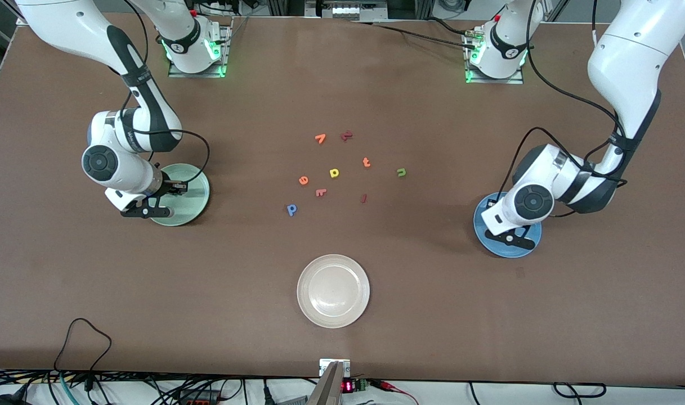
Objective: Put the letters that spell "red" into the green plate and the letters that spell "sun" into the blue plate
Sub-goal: 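Drop the s into the blue plate while the right gripper drops teal into green plate, then grasp the green u with the left gripper while the right gripper returns to letters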
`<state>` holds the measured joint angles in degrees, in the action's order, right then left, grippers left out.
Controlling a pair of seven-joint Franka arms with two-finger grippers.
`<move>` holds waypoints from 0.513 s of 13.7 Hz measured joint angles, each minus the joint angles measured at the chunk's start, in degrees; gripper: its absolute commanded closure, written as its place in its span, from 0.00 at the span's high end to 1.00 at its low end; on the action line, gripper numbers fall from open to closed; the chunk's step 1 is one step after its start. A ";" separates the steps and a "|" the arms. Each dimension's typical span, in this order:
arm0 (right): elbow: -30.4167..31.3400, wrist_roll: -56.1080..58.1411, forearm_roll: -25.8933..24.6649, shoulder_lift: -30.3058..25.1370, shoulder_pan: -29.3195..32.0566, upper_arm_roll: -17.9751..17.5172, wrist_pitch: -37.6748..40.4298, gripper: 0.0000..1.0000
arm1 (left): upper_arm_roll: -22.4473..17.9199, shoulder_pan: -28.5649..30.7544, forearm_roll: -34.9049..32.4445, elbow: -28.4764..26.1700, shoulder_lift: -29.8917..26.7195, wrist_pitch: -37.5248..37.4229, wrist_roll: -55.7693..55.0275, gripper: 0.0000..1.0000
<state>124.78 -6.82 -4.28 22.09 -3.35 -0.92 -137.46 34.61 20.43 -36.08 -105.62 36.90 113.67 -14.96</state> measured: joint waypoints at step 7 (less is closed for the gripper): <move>-0.14 0.01 -0.01 -3.69 -0.03 -1.22 1.07 1.00 | 15.15 -1.58 6.66 0.01 -1.06 -5.30 -6.73 1.00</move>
<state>124.64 -6.81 -4.30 18.41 -3.39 -2.14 -136.39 49.77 18.85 -29.42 -105.61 35.85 108.37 -21.69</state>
